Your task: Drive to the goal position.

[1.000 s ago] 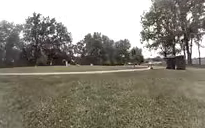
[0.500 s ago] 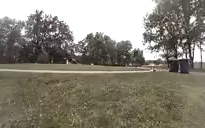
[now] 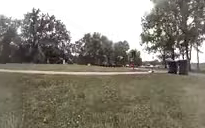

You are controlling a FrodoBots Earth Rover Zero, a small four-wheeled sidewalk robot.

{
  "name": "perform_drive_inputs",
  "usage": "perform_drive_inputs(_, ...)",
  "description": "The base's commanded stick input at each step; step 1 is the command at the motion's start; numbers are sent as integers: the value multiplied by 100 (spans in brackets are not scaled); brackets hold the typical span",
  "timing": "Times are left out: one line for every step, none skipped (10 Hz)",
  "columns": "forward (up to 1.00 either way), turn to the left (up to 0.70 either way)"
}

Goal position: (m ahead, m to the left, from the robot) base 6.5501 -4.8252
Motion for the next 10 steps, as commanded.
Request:
perform_drive_inputs(70,0)
perform_drive_inputs(70,0)
perform_drive_inputs(70,0)
perform_drive_inputs(70,-9)
perform_drive_inputs(70,-14)
perform_drive_inputs(70,-14)
perform_drive_inputs(70,-14)
perform_drive_inputs(70,-14)
perform_drive_inputs(70,-7)
perform_drive_inputs(70,0)
